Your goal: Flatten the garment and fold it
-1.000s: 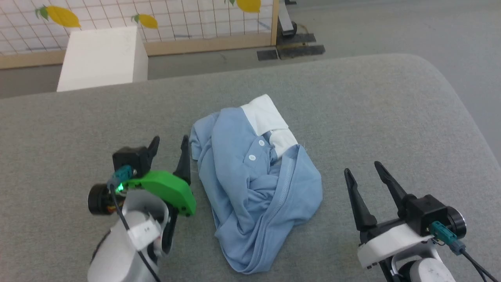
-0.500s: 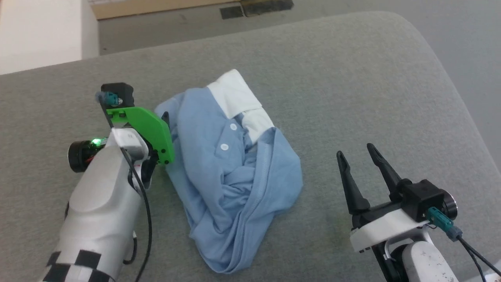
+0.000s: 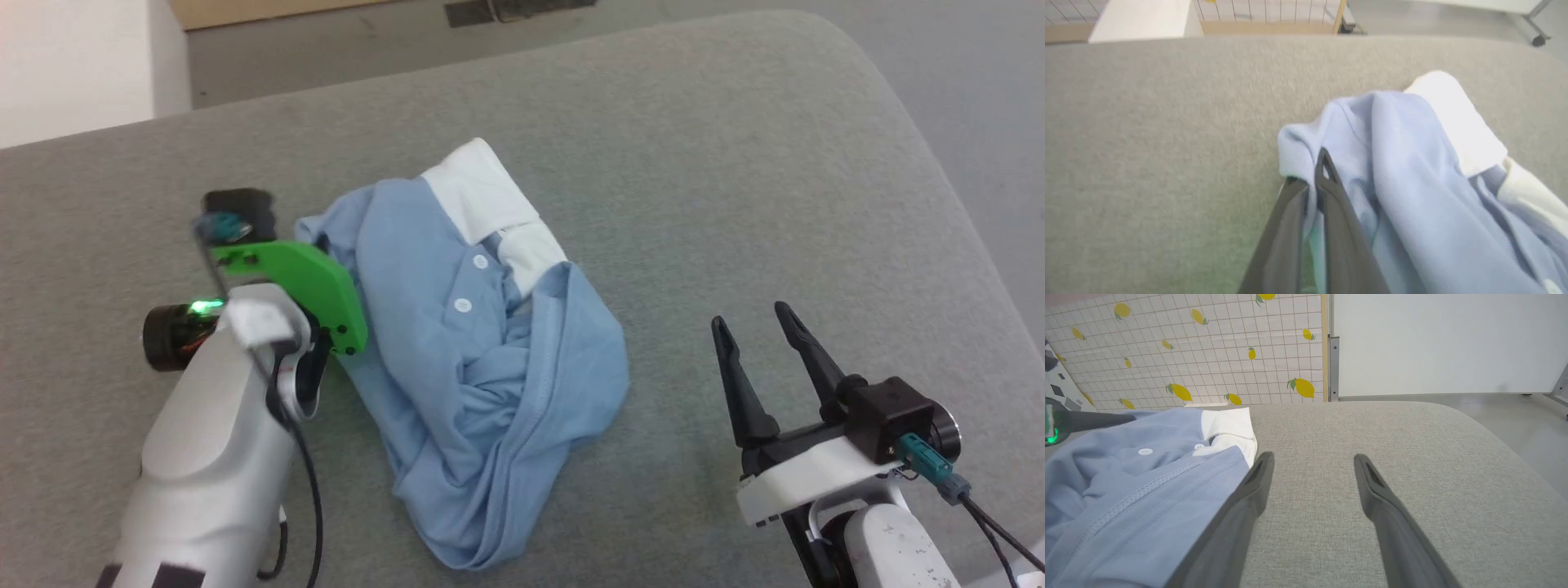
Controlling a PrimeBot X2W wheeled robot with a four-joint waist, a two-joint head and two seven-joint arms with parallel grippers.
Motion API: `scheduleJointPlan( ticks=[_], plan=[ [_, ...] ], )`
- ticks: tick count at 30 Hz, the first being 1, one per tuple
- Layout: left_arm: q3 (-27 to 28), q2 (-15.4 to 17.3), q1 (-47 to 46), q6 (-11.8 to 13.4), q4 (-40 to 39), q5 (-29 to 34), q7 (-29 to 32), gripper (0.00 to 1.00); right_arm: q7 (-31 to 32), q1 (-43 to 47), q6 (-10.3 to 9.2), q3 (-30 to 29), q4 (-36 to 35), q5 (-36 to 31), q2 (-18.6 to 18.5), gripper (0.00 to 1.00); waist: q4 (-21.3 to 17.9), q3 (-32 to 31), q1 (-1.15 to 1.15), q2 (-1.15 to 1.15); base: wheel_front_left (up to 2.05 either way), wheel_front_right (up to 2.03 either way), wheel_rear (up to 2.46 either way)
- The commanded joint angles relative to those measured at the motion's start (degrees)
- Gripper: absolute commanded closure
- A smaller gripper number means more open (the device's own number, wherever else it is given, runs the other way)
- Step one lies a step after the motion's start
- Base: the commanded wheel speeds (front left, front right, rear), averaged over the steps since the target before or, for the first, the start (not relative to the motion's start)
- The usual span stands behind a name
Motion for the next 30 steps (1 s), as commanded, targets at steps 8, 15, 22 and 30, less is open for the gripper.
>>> scheduleJointPlan(
  ticks=[8, 15, 22, 30],
  plan=[
    [6.9, 1.7, 14.8, 5.6, -12.9, -0.4, -16.1, 1.00, 0.7, 0.8, -0.09, 0.2, -0.4, -1.1, 0.1, 0.00, 6.4, -5.2, 0.00, 0.18, 0.00, 0.00, 0.00],
    [11.6, 4.0, 30.5, 10.9, -22.5, -2.5, -15.3, 1.00, 2.1, 2.7, -0.09, -0.2, -1.3, -2.0, 0.1, 0.00, 9.5, -7.3, 0.00, 0.18, 0.00, 0.00, 0.00],
    [12.7, 3.3, 39.6, 12.5, -24.8, -6.9, -8.5, 0.00, 4.8, 3.9, -0.09, -0.7, -1.8, -2.5, 0.1, 0.00, 12.2, -8.5, 0.00, 0.18, 0.00, 0.00, 0.00],
    [11.9, 1.4, 36.4, 9.6, -26.2, -2.9, -22.8, 0.00, 17.3, 0.0, -0.09, -1.9, 0.9, -0.6, 0.1, 0.00, 15.9, -7.2, 0.00, 0.18, 0.00, 0.00, 0.00]
  ],
)
